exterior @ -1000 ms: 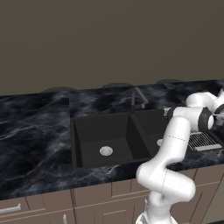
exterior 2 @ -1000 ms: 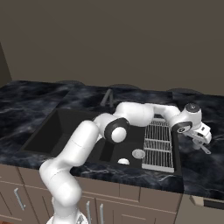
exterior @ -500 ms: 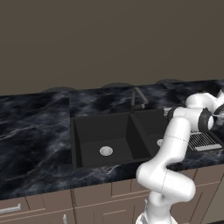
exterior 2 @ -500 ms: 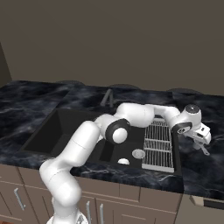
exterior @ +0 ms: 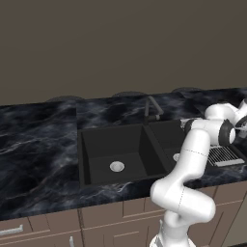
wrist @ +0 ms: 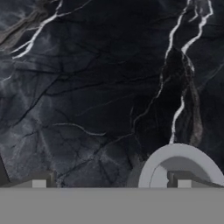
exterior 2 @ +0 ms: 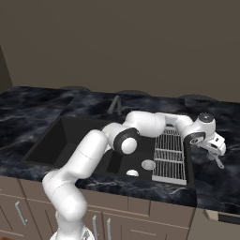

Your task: Move any existing items from the left basin to the right basin for drying. Then move the measuring cup from the counter to the left basin of the sink for washing.

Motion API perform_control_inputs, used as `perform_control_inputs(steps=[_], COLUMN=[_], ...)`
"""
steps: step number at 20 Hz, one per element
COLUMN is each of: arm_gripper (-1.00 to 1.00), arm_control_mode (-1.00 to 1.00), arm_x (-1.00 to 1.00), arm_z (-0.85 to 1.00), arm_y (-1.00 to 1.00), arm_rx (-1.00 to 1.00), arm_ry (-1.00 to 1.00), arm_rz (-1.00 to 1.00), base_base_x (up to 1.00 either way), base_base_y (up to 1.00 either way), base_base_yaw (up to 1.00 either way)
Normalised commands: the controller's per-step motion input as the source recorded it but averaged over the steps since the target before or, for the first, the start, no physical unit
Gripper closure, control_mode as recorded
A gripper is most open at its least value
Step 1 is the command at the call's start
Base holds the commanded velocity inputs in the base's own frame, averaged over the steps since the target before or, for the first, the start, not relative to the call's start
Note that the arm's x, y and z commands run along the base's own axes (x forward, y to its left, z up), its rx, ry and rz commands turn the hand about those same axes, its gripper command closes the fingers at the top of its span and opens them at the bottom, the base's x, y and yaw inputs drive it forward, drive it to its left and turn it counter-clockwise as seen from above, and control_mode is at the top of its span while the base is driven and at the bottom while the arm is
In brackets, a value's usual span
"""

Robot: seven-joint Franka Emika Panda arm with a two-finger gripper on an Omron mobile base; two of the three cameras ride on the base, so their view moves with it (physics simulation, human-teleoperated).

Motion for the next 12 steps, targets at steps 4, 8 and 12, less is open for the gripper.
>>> perform_control_inputs(steps=[4, 8, 12], arm_gripper=[-1.00, 1.00, 1.00], arm_control_mode=[-1.00, -1.00, -1.00], arm_x=[0.00, 0.00, 0.00], arm_z=[-0.15, -0.20, -0.06], arm_y=[0.00, 0.00, 0.00], arm_rx=[0.00, 0.00, 0.00], arm_ry=[0.00, 0.02, 0.05], arm_rz=[0.00, 0.00, 0.00], base_base_x=[0.00, 0.00, 0.00], base_base_y=[0.00, 0.00, 0.00], base_base_yaw=[0.00, 0.00, 0.00])
